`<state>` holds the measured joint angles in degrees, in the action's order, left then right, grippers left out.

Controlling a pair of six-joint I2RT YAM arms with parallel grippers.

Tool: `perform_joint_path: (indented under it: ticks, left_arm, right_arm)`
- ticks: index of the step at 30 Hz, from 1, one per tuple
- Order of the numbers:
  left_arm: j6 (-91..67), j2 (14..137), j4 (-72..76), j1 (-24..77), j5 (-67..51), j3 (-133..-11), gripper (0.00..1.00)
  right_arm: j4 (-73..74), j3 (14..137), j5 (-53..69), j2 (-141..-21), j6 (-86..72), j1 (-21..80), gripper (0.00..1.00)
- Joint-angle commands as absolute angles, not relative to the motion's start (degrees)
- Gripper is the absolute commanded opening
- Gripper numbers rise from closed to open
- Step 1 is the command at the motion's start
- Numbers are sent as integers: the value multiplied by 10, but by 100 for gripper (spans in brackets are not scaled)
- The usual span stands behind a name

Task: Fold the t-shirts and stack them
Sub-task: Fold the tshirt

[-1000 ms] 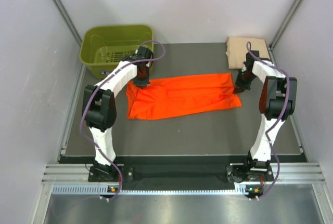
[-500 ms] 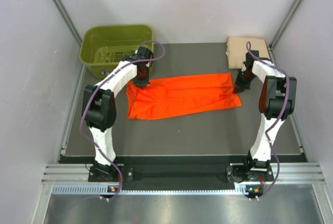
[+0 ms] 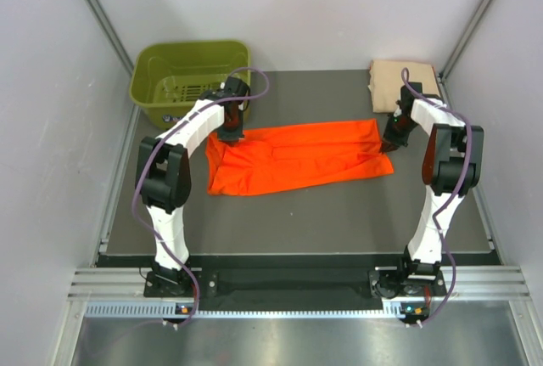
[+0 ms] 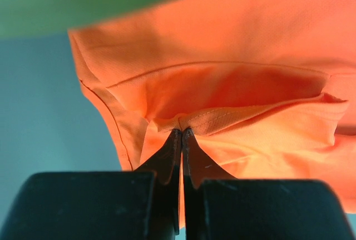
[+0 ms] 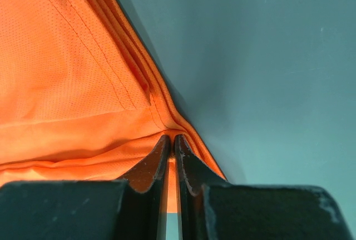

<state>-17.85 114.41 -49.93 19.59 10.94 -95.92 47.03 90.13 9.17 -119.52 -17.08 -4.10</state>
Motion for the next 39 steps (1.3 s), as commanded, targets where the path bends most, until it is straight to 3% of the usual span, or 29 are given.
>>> perform_joint_path:
  ticks: [1,17,23,24,25,28,32,36,39]
  left_arm:
    - [-178,1108,-470,192,130,-967,0]
    - [-158,1176,-462,186,149,-1024,0]
    - [-158,1209,-490,185,155,-1051,1]
    - [-160,1210,-495,185,157,-1054,7]
    - [-161,1210,-502,185,163,-1060,22]
    - [-163,1193,-517,185,168,-1065,44]
    - [-169,1132,-520,186,136,-1036,59]
    - [-191,1040,-515,191,89,-961,61]
    - [-206,974,-494,193,57,-847,55]
  right_arm:
    - [467,918,77,-1180,-166,-35,5]
    - [462,915,81,-1179,-176,-35,6]
    - [463,923,83,-1187,-178,-34,16]
    - [464,925,83,-1187,-177,-33,21]
    - [466,925,83,-1185,-177,-33,24]
    - [479,934,67,-1179,-171,-33,37]
    - [493,923,29,-1142,-158,-32,46]
    - [504,907,-12,-1088,-138,-20,55]
    - [509,893,-35,-1059,-123,-4,57]
